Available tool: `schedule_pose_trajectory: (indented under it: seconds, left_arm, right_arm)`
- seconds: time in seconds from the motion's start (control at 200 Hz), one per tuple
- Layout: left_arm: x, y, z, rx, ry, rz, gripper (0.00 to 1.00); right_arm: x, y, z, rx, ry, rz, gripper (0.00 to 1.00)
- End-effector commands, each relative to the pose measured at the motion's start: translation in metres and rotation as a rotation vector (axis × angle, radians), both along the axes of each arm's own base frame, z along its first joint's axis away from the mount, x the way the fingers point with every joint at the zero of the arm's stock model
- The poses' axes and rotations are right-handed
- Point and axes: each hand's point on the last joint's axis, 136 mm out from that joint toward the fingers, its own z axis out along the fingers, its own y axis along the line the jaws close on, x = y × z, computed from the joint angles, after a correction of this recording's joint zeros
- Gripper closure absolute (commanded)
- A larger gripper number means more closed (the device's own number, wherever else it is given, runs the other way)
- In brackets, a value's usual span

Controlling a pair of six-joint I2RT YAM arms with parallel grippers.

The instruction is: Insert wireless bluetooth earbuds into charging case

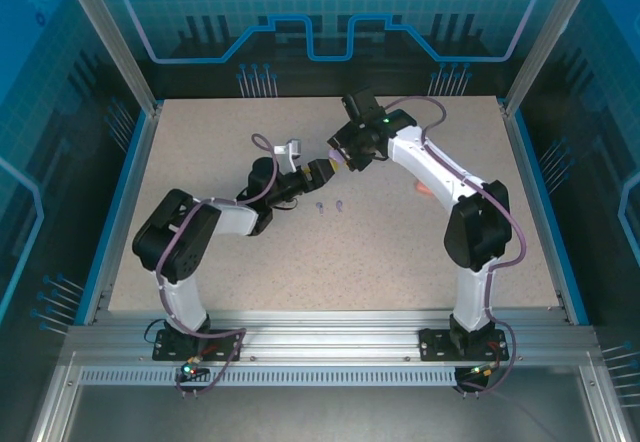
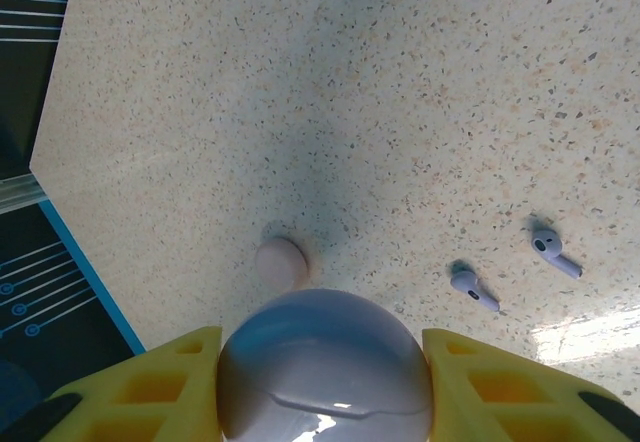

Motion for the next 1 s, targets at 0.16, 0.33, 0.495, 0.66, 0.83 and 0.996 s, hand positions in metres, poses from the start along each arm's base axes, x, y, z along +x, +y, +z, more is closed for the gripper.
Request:
schedule_pose_trajectory:
  seconds: [0.16, 0.33, 0.495, 0.66, 0.83, 0.996]
  left_arm:
    - [0.01, -0.008, 0.026, -0.093, -0.075, -0.005, 0.31]
    - [0.016, -0.007, 0.029, -0.114, -0.081, 0.019, 0.33]
    - [0.023, -0.005, 0.029, -0.13, -0.079, 0.048, 0.36]
    - [0.026, -0.004, 0.029, -0.137, -0.081, 0.061, 0.43]
    - [0.028, -0.003, 0.026, -0.138, -0.074, 0.073, 0.5]
    - [0.034, 0.009, 0.026, -0.268, -0.077, 0.1, 0.62]
  right_arm:
    - [-0.007, 0.007, 0.014, 0.018, -0.024, -0.005, 0.61]
    - [-0.008, 0.011, 0.012, 0.021, -0.022, 0.003, 0.61]
    - [-0.009, 0.014, 0.012, 0.024, -0.02, 0.009, 0.61]
    - [-0.009, 0.014, 0.012, 0.022, -0.022, 0.01, 0.61]
    - [-0.009, 0.015, 0.012, 0.023, -0.022, 0.012, 0.61]
    - [-0.009, 0.015, 0.011, 0.022, -0.02, 0.012, 0.61]
